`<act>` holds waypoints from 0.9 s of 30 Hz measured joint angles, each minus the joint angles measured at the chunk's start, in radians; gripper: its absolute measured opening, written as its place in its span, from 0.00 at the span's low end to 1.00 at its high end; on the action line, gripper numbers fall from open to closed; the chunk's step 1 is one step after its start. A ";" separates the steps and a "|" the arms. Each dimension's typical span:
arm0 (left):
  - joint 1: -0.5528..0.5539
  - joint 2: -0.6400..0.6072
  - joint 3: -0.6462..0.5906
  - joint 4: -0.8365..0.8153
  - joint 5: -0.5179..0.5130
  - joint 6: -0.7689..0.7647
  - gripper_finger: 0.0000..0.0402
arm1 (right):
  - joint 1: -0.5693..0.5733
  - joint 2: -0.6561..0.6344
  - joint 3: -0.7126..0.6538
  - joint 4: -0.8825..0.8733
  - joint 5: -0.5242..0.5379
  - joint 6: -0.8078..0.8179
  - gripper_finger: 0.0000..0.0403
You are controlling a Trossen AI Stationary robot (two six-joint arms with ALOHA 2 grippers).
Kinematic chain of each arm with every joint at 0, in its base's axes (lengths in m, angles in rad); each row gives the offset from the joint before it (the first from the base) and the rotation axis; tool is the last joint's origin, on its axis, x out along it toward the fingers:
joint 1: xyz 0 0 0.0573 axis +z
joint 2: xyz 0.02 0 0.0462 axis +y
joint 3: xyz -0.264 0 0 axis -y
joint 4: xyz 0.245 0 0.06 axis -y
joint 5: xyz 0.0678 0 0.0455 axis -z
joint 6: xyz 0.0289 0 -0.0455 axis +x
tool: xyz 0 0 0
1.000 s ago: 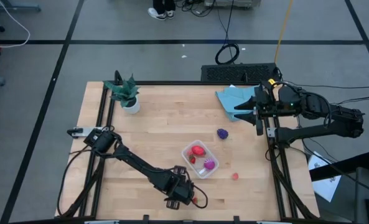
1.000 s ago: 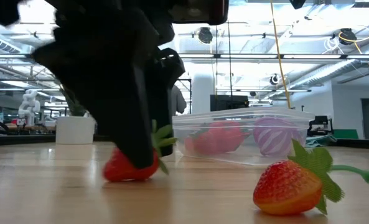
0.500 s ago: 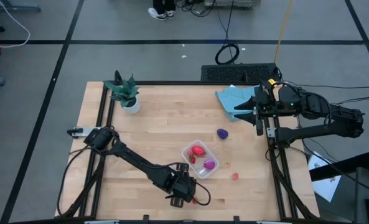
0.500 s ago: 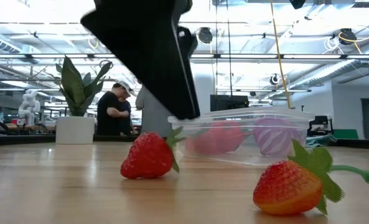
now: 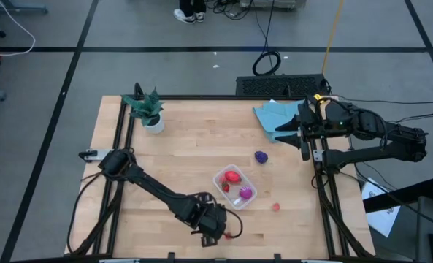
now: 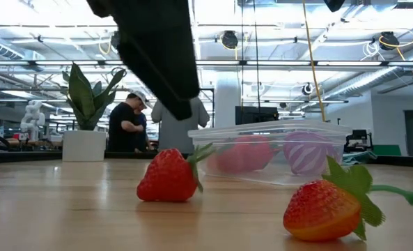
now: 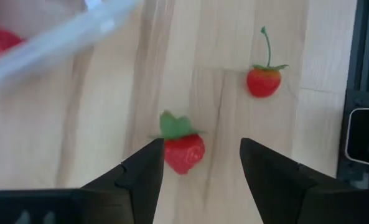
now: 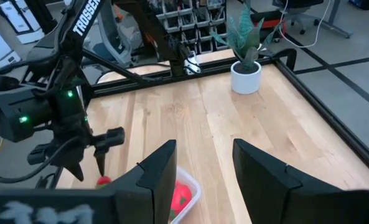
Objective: Pick and placing Produce into tupperware
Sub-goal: Put the top strawberry into the transparent container
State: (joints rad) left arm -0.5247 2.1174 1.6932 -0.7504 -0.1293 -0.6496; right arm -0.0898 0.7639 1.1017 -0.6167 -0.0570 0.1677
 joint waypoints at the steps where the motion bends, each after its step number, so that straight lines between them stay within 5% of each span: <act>1: -0.005 0.000 0.000 -0.002 0.000 -0.017 0.54 | 0.000 0.000 0.000 -0.003 0.000 0.000 0.37; 27: -0.032 0.010 -0.015 -0.002 -0.053 -0.114 0.57 | 0.000 0.000 0.000 -0.025 -0.001 -0.019 0.37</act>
State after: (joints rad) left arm -0.5568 2.1272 1.6784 -0.7521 -0.1825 -0.7633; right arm -0.0898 0.7635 1.1015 -0.6414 -0.0578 0.1486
